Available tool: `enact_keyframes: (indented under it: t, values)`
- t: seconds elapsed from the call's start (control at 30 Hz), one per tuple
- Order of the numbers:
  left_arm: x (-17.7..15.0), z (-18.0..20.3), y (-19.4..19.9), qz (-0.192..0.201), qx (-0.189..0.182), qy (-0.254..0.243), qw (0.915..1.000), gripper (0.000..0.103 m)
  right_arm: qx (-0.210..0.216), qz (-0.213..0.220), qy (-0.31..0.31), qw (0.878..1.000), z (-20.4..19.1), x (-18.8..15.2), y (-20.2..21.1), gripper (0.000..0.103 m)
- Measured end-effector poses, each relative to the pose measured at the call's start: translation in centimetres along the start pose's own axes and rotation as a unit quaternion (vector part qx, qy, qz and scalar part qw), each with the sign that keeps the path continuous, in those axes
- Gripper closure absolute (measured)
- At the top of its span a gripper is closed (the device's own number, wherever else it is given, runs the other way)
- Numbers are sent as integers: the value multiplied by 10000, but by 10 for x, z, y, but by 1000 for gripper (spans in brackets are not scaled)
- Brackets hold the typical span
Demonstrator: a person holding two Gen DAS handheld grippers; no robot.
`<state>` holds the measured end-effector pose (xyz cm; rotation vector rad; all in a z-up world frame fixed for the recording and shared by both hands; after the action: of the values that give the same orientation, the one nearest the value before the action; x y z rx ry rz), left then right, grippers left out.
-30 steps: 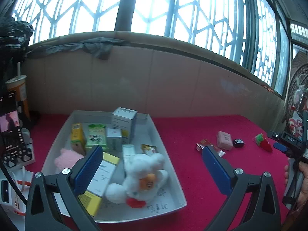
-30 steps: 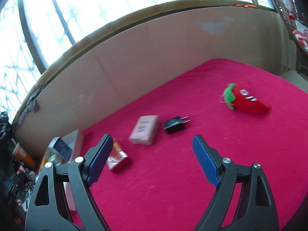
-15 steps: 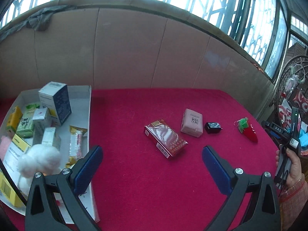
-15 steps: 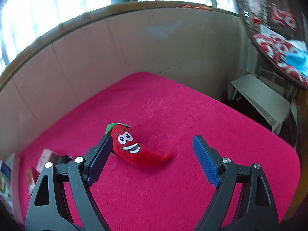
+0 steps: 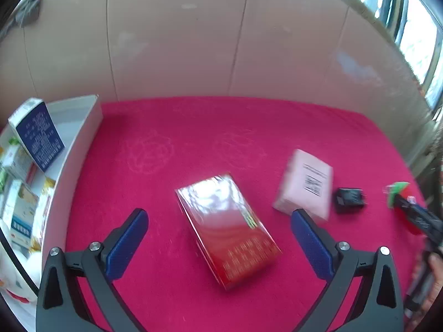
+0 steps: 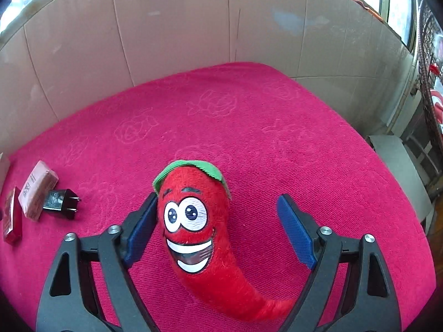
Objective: Organize objects
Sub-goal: 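Grasp the red Sequoia cigarette pack with the left tool while the right tool grasps the chili plush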
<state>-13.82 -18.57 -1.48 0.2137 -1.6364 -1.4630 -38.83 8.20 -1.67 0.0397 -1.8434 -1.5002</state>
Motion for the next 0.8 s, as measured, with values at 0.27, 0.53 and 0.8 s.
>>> enact_keyframes:
  t: [0.27,0.53,0.8]
  values:
    - [-11,-12,-27,-440,308,42,9985,0,-363,-102,468,9982,-26,-4,-5,57]
    - [-17,-13,-26,-260,387,-384,9982,2,-208,-125,310,9992,-23,-5,-2,57]
    - [-22,-9,-14,8,-77,-589,9982,50,-609,164,368,9973,-19,-3,6,67]
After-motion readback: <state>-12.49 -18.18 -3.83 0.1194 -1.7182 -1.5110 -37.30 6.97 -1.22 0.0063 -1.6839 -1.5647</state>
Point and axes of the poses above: each gripper's, at about its wrist camera, not at the fingertips, and y roughly against the way its jaws point, z to its right, x to its top, the point moved 7 cm from there along -y, roughly the way its jaws point, and after that the axes turned 10 degrees about -z, right-handed, at the moved point
